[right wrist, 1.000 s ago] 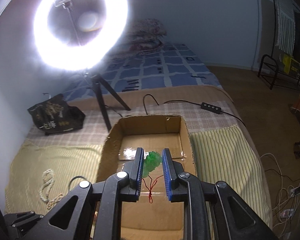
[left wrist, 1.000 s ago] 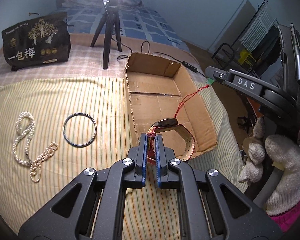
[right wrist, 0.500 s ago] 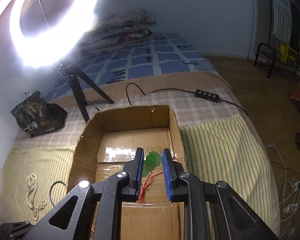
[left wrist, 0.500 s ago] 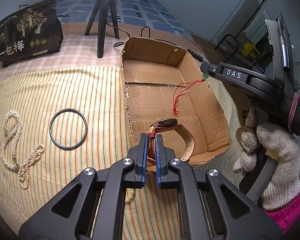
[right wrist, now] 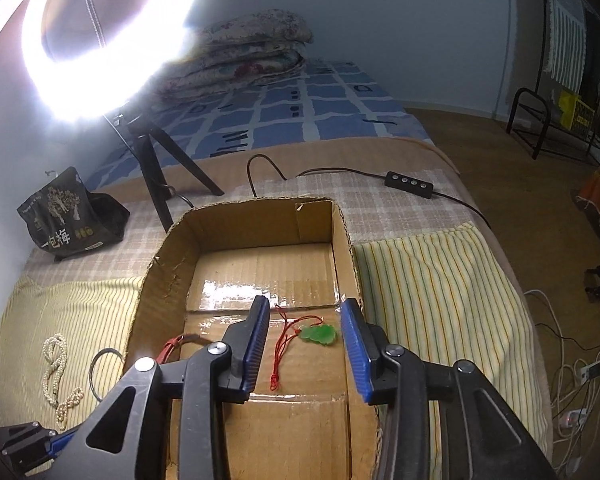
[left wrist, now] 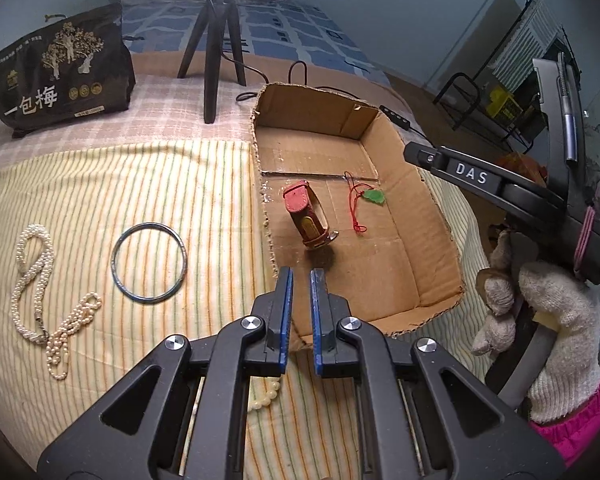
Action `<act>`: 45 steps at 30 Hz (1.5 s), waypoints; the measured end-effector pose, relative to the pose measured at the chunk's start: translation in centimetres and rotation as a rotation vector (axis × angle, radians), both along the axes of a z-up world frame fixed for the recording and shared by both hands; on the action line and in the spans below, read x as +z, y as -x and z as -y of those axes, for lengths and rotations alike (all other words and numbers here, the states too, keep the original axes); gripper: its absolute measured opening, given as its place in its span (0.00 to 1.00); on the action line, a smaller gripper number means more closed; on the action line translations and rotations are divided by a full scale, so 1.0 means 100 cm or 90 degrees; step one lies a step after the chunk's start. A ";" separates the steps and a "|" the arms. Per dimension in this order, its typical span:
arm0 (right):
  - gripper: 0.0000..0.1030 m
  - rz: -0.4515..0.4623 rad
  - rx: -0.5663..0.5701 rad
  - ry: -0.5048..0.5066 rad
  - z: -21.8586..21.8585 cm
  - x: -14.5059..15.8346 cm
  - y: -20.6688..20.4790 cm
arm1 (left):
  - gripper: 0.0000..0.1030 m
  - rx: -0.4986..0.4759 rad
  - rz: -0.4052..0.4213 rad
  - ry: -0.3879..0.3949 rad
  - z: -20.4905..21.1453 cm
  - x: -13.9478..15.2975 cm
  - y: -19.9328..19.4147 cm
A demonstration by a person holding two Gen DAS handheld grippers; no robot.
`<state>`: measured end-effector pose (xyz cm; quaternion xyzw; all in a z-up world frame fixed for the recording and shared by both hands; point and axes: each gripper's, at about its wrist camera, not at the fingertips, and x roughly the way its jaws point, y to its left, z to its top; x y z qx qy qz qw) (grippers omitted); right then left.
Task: Organize jewelry
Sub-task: 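Open the left gripper to drop the watch while the right releases the pendant into the box, then withdraw both grippers from the box toward the pearl earrings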
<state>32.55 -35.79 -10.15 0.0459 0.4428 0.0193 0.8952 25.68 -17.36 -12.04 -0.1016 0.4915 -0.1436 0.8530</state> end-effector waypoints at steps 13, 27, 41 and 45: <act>0.55 0.025 0.009 0.039 -0.012 0.035 0.036 | 0.05 0.017 0.042 -0.026 -0.040 0.027 0.021; 0.74 0.011 0.054 0.010 -0.042 0.043 0.112 | 0.37 0.053 0.066 -0.081 -0.123 0.042 0.055; 0.84 -0.095 0.106 -0.002 -0.087 -0.001 0.156 | 0.64 0.086 0.010 -0.108 -0.170 0.008 0.077; 0.76 -0.138 0.098 -0.042 -0.092 -0.023 0.154 | 0.64 0.050 -0.004 -0.103 -0.152 -0.004 0.080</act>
